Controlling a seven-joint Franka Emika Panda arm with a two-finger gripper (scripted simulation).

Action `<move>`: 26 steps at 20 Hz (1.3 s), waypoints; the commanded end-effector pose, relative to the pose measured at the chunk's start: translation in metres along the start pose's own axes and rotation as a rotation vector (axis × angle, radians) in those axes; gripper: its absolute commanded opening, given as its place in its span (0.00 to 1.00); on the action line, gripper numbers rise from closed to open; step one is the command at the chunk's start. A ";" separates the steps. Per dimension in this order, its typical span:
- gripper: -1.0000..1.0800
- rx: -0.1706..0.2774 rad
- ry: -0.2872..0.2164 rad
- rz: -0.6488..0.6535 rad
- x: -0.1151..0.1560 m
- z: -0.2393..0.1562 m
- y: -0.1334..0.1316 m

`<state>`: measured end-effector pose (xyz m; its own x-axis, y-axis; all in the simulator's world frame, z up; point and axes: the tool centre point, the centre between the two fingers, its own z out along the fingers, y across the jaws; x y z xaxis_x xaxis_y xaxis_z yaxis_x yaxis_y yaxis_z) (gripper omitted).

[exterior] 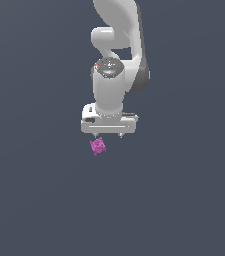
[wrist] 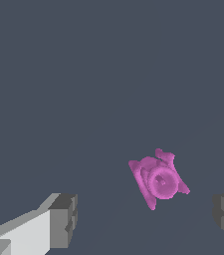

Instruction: Pick up the object and move it to a goal position.

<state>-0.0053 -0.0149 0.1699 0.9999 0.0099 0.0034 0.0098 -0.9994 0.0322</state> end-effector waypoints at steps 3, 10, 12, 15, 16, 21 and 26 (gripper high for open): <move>0.96 0.000 0.000 -0.001 0.000 0.000 0.000; 0.96 0.002 -0.001 -0.042 -0.002 0.008 0.005; 0.96 0.004 -0.001 -0.062 -0.003 0.012 0.008; 0.96 0.006 -0.001 -0.101 -0.005 0.020 0.013; 0.96 0.007 -0.001 -0.116 -0.006 0.023 0.015; 0.96 0.014 -0.001 -0.207 -0.011 0.041 0.027; 0.96 0.022 0.000 -0.301 -0.018 0.059 0.039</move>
<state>-0.0210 -0.0524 0.1175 0.9603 0.2790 -0.0040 0.2790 -0.9602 0.0126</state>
